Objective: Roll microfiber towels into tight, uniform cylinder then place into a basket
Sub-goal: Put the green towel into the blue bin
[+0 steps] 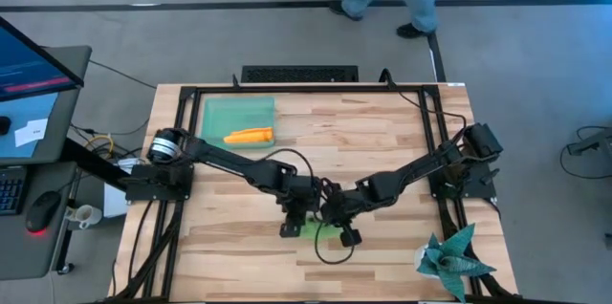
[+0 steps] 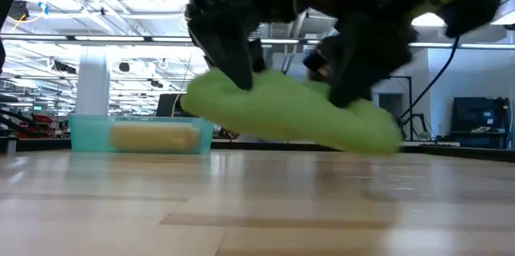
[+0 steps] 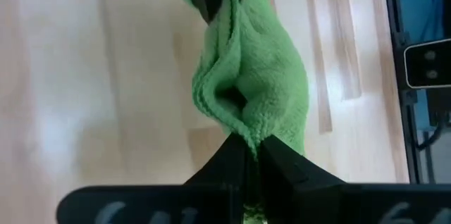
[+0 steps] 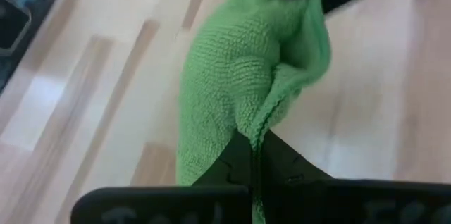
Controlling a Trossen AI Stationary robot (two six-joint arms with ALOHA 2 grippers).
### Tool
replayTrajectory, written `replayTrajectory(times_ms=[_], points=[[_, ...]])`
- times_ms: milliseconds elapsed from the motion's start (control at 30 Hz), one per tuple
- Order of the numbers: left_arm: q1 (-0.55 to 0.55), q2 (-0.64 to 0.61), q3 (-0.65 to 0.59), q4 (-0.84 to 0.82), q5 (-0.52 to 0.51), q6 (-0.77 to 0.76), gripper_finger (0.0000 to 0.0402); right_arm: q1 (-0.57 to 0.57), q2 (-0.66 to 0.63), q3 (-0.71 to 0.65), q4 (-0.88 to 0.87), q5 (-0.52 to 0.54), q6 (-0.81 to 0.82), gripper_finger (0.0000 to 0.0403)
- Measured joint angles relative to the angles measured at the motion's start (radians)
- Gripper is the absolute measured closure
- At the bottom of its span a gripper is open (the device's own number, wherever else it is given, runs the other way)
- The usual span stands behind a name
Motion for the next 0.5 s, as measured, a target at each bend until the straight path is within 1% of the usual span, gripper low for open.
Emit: replayTrajectory(times_ms=[100,267,500], points=[[0.005,-0.062,-0.036,-0.013,-0.019,0.007,0.0394,-0.025,-0.001,0.039,0.001,0.007,-0.064,0.0384],[0.029,-0.193,-0.14,-0.024,-0.043,0.006,0.0394,-0.101,-0.002,0.107,-0.004,0.006,-0.16,0.0384],[0.129,-0.391,-0.254,-0.072,-0.11,0.05,0.0393,-0.24,0.016,0.206,0.021,0.006,-0.302,0.0385]])
